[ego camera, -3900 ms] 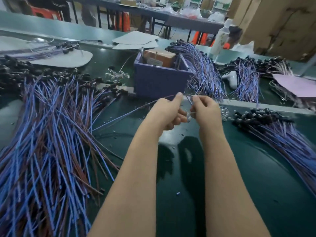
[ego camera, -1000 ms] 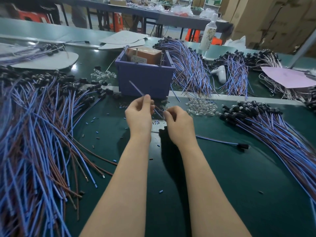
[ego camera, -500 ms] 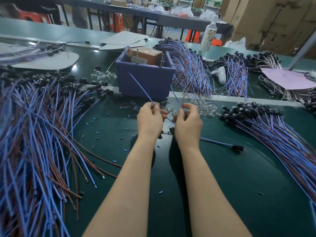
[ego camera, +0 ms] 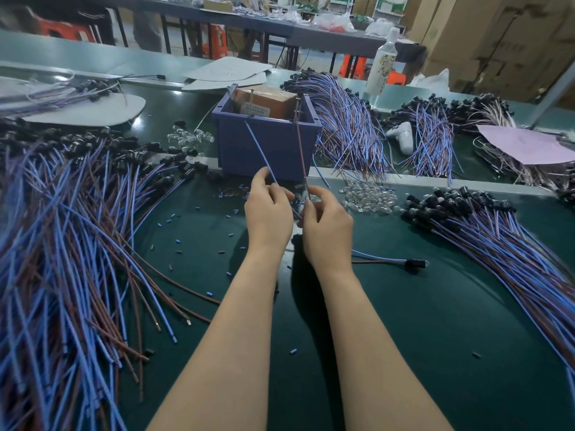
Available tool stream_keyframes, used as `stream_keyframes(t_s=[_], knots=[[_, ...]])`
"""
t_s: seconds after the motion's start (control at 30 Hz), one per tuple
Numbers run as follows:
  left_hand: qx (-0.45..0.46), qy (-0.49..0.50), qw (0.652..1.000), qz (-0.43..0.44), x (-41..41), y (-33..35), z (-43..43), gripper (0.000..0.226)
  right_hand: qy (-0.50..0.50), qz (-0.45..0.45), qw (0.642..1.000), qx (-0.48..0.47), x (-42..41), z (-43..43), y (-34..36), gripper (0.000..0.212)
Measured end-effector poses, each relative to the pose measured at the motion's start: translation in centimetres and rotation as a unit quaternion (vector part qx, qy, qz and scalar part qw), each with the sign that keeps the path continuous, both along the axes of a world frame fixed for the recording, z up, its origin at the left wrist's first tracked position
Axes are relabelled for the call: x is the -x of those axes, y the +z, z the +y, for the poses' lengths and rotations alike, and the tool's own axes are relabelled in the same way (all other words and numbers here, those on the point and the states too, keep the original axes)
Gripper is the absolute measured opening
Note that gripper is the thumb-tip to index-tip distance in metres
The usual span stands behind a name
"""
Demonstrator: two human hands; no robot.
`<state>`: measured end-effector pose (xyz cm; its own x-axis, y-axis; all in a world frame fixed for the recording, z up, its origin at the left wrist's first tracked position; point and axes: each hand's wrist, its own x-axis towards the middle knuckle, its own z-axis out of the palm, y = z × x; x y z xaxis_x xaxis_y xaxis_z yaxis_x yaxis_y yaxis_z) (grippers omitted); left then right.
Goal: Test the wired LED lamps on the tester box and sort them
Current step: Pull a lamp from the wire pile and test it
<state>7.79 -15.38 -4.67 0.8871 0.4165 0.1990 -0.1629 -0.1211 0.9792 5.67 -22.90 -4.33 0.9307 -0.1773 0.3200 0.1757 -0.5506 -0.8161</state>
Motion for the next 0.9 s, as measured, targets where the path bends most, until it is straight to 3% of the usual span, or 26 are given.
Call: stream_keyframes(t_s=[0.37,0.7,0.9], knots=[[-0.023,-0.002,1.0,-0.021,0.3,0.0,0.1,0.043,0.005,0.005,1.0,-0.004,0.2,0.1,0.1,0.029],[-0.038,0.078,0.993,-0.08,0.9,-0.2,-1.1,0.043,0.002,0.004,1.0,-0.006,0.2,0.3,0.0,0.028],[-0.041,0.059,0.995,-0.062,0.3,-0.2,-0.7,0.043,0.005,-0.007,1.0,0.0,0.2,0.3,-0.1,0.029]])
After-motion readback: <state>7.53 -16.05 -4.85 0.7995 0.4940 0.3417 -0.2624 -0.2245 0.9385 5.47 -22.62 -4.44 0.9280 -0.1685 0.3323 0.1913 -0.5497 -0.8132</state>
